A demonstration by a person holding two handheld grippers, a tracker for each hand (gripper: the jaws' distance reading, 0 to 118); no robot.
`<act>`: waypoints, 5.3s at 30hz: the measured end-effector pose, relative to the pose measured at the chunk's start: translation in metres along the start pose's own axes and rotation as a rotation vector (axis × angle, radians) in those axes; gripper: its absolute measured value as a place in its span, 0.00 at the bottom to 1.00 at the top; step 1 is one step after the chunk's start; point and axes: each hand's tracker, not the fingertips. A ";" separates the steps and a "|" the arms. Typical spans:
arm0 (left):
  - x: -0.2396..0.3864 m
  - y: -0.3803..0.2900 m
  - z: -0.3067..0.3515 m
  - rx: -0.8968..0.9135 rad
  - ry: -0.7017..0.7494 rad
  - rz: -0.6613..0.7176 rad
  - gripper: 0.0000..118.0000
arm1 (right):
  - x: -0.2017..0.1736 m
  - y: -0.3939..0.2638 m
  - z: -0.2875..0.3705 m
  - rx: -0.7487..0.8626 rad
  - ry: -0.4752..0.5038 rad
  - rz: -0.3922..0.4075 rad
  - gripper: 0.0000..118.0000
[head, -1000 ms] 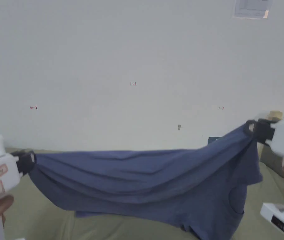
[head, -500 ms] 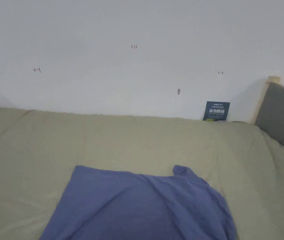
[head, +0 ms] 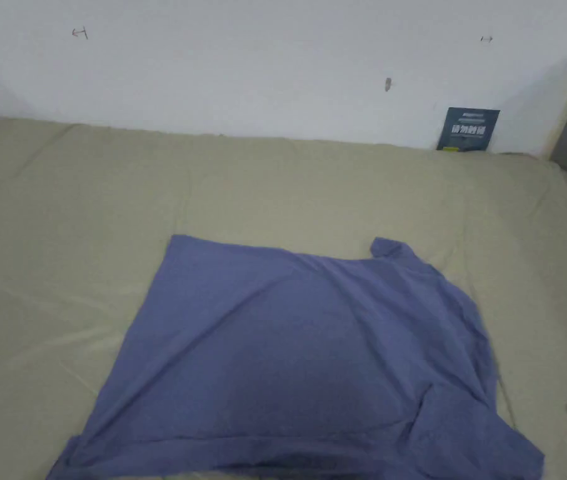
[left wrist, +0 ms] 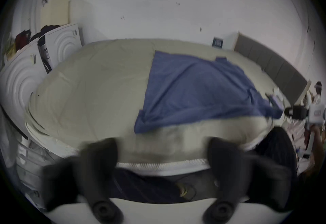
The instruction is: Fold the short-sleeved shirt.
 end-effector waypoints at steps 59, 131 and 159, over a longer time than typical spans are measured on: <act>-0.020 0.102 -0.115 -0.145 -0.196 0.104 0.06 | 0.079 0.120 -0.083 -0.340 0.301 -0.256 0.02; 0.023 0.167 -0.231 -0.144 -0.023 0.058 0.07 | 0.041 0.092 -0.159 0.043 -0.141 0.059 0.85; -0.025 0.166 -0.234 -0.184 0.072 -0.023 0.07 | 0.038 0.158 -0.196 -0.083 0.001 -0.041 0.10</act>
